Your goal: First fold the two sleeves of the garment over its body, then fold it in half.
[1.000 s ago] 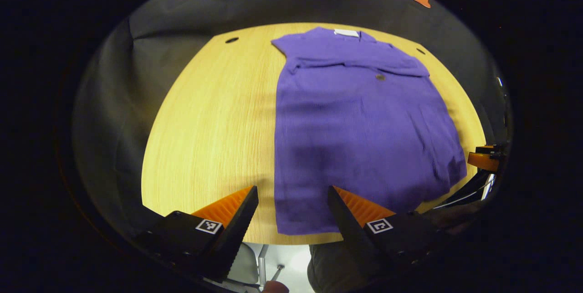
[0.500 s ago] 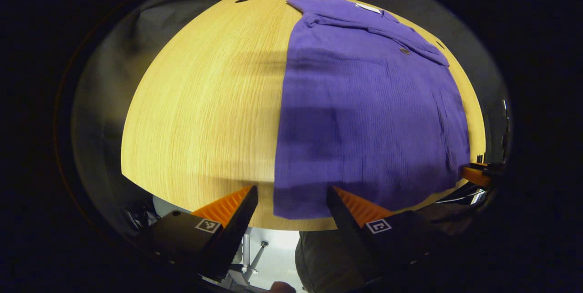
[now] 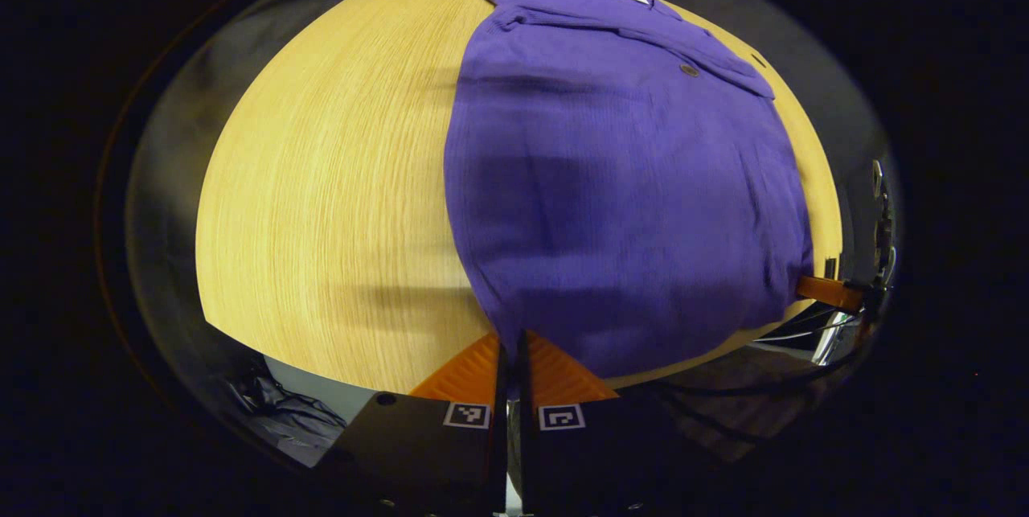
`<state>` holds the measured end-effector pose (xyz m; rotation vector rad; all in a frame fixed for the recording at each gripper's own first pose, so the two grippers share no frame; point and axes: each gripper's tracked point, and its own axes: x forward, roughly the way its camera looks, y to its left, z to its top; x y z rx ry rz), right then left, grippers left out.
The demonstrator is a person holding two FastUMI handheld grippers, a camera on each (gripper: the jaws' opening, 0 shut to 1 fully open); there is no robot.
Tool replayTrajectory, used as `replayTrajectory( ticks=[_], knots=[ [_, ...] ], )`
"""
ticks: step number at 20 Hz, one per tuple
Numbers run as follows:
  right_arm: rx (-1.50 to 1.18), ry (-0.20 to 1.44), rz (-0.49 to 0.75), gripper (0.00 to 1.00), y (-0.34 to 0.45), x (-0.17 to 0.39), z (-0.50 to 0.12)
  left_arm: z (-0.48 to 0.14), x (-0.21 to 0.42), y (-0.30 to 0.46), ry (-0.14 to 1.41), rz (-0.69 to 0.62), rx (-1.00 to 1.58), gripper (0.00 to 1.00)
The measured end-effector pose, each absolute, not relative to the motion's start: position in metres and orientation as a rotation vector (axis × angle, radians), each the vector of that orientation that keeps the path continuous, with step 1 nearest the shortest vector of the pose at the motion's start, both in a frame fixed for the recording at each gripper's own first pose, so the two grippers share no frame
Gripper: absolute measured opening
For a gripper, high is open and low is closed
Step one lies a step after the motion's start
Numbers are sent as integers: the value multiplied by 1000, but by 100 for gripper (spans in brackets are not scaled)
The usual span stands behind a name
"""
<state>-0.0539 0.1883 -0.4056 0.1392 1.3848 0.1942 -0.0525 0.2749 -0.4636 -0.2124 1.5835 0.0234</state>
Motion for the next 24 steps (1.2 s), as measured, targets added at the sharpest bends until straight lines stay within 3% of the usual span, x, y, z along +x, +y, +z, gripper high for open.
replayTrajectory(
  ticks=[12, 24],
  knots=[
    [217, 1101, 301, 3, 233, 37, -290, -380, 91, 276, 1273, -118, -178, 7],
    [224, 913, 238, 3, 256, 132, -219, -337, 253, 289, 1081, -267, -66, 8]
  ],
)
